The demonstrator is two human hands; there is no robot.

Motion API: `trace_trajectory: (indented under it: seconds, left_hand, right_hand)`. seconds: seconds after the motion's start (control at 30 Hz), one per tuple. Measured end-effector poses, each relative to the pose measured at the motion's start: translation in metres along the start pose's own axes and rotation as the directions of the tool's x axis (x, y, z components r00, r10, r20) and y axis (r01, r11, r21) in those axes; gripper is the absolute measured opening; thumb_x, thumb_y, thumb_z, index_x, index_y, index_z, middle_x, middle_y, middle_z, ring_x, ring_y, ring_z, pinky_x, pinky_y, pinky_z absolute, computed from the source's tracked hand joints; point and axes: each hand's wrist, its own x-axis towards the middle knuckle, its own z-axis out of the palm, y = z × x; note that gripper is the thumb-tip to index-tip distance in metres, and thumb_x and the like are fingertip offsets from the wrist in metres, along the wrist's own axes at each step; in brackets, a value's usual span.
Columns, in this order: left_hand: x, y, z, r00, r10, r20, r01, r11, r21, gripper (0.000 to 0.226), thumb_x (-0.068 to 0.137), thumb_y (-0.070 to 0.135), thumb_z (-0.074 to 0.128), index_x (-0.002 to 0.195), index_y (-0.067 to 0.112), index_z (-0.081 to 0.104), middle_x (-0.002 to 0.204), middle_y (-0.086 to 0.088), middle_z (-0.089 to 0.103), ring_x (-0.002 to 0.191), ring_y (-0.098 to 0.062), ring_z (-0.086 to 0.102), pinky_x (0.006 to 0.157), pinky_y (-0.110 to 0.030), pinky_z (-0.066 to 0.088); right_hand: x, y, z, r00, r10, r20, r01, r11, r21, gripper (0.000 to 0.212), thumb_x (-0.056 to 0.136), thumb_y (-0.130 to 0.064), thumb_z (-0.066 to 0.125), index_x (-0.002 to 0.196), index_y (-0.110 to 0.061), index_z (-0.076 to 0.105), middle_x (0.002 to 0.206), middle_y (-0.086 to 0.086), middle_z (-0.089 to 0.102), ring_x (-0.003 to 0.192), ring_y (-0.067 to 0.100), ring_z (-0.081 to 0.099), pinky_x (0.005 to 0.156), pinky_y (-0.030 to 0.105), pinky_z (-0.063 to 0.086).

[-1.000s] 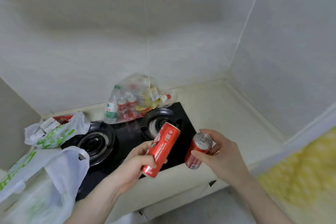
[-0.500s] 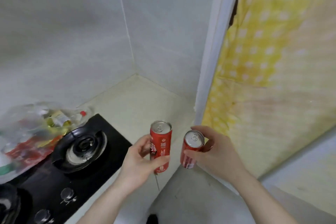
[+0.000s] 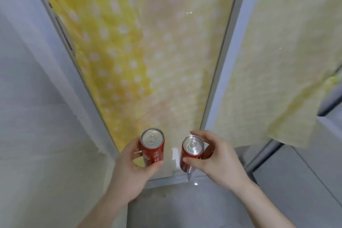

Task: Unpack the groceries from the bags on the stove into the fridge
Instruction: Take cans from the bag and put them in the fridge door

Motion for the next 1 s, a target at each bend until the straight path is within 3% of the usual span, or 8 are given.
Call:
trace_trajectory:
  seconds: [0.1,0.17,0.3,0.47,0.6,0.77,0.87,1.0]
  left_hand:
    - [0.042,0.011,0.019,0.993,0.062,0.099,-0.059,0.998,-0.030,0.062,0.061,0.021,0.097,0.105,0.050,0.063,0.102,0.033,0.069,0.094,0.012,0.065,0.072,-0.020,0.047]
    - [0.066,0.021,0.036,0.973,0.104,0.205,-0.092,0.994,-0.066,0.061,0.062,0.017,0.097,0.105,0.043,0.064,0.101,0.032,0.070,0.092,0.013,0.065,0.072,-0.023,0.048]
    - [0.099,0.042,0.082,0.890,0.188,0.414,-0.152,0.981,-0.119,0.066,0.060,0.014,0.099,0.105,0.048,0.066,0.104,0.020,0.075,0.092,0.001,0.070,0.081,-0.033,0.053]
    - [0.108,0.080,0.153,0.768,0.290,0.571,-0.218,0.957,-0.194,0.068,0.053,0.014,0.101,0.108,0.035,0.068,0.102,0.017,0.076,0.092,-0.007,0.072,0.085,-0.035,0.054]
    - [0.103,0.118,0.218,0.688,0.365,0.627,-0.259,0.931,-0.258,0.078,0.041,0.045,0.094,0.113,0.035,0.068,0.104,0.017,0.076,0.093,-0.004,0.072,0.083,-0.034,0.056]
    - [0.088,0.170,0.292,0.579,0.482,0.657,-0.366,0.874,-0.319,0.063,0.056,0.015,0.099,0.107,0.035,0.067,0.095,0.024,0.074,0.088,0.002,0.071,0.077,-0.013,0.053]
    - [0.083,0.194,0.332,0.524,0.518,0.676,-0.392,0.852,-0.348,0.068,0.054,0.016,0.101,0.110,0.037,0.068,0.099,0.021,0.076,0.091,-0.002,0.072,0.083,-0.021,0.055]
    - [0.072,0.224,0.380,0.496,0.562,0.662,-0.412,0.823,-0.390,0.075,0.053,0.014,0.102,0.106,0.053,0.066,0.101,0.021,0.076,0.092,-0.002,0.072,0.084,-0.024,0.055]
  right_hand:
    - [0.003,0.002,-0.020,0.987,0.096,-0.131,-0.098,0.995,-0.013,0.059,0.062,-0.031,0.093,0.110,-0.047,0.064,0.090,-0.020,0.077,0.064,0.005,0.068,0.064,0.024,0.052]
    - [-0.003,0.004,-0.034,0.961,0.153,-0.229,-0.160,0.987,-0.009,0.056,0.062,-0.031,0.093,0.106,-0.048,0.064,0.087,-0.020,0.077,0.068,0.008,0.070,0.069,0.028,0.057]
    - [-0.026,0.010,-0.067,0.878,0.234,-0.419,-0.247,0.969,0.024,0.056,0.063,-0.028,0.093,0.111,-0.042,0.066,0.094,-0.022,0.076,0.080,0.003,0.073,0.079,0.028,0.058]
    - [-0.063,0.017,-0.115,0.731,0.290,-0.618,-0.325,0.944,0.059,0.055,0.066,-0.028,0.094,0.112,-0.040,0.068,0.094,-0.022,0.076,0.068,0.003,0.069,0.068,0.019,0.050]
    - [-0.086,0.026,-0.157,0.612,0.286,-0.737,-0.355,0.932,0.068,0.050,0.065,-0.026,0.094,0.105,-0.042,0.069,0.096,-0.024,0.075,0.065,0.005,0.068,0.067,0.024,0.056]
    - [-0.104,0.055,-0.212,0.515,0.237,-0.824,-0.340,0.939,0.057,0.057,0.061,-0.035,0.097,0.112,-0.042,0.070,0.104,-0.026,0.074,0.071,0.008,0.070,0.071,0.023,0.056]
    - [-0.112,0.073,-0.247,0.477,0.219,-0.851,-0.328,0.943,0.059,0.058,0.061,-0.037,0.096,0.113,-0.042,0.069,0.105,-0.027,0.073,0.066,0.009,0.066,0.068,0.021,0.054]
    - [-0.121,0.090,-0.290,0.460,0.209,-0.863,-0.308,0.949,0.066,0.059,0.061,-0.036,0.096,0.113,-0.042,0.069,0.107,-0.026,0.074,0.063,0.008,0.064,0.066,0.020,0.053]
